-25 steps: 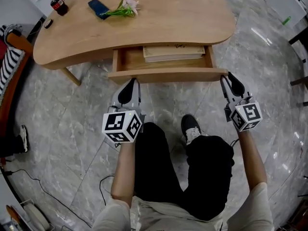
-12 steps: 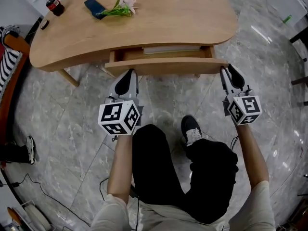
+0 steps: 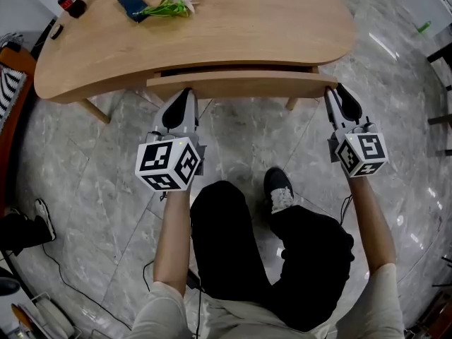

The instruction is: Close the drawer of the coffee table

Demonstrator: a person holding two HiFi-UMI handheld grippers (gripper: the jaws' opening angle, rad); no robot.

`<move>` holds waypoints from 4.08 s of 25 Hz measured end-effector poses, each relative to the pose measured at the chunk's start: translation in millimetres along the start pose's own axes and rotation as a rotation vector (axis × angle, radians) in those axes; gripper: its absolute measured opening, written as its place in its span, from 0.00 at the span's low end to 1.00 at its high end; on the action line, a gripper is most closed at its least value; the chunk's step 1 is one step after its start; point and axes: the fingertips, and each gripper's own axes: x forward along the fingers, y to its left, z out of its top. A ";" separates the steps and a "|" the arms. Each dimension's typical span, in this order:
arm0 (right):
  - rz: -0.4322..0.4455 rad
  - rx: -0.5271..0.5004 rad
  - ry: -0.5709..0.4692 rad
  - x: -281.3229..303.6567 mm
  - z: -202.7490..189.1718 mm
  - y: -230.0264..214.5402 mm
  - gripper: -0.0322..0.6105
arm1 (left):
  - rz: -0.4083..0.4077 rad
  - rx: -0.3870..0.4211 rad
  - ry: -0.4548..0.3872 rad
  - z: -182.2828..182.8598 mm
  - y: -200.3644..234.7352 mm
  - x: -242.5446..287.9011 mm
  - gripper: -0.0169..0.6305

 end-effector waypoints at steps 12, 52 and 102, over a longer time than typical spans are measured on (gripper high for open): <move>-0.019 -0.051 0.005 18.5 3.5 -6.7 0.22 | -0.002 -0.022 -0.003 1.4 8.4 19.4 0.04; -0.043 0.046 -0.036 59.6 11.5 -26.0 0.21 | 0.082 -0.045 -0.023 14.1 19.7 61.6 0.04; -0.001 0.368 0.287 -357.1 416.6 153.7 0.08 | -0.001 -0.064 0.347 391.0 -267.5 -357.7 0.04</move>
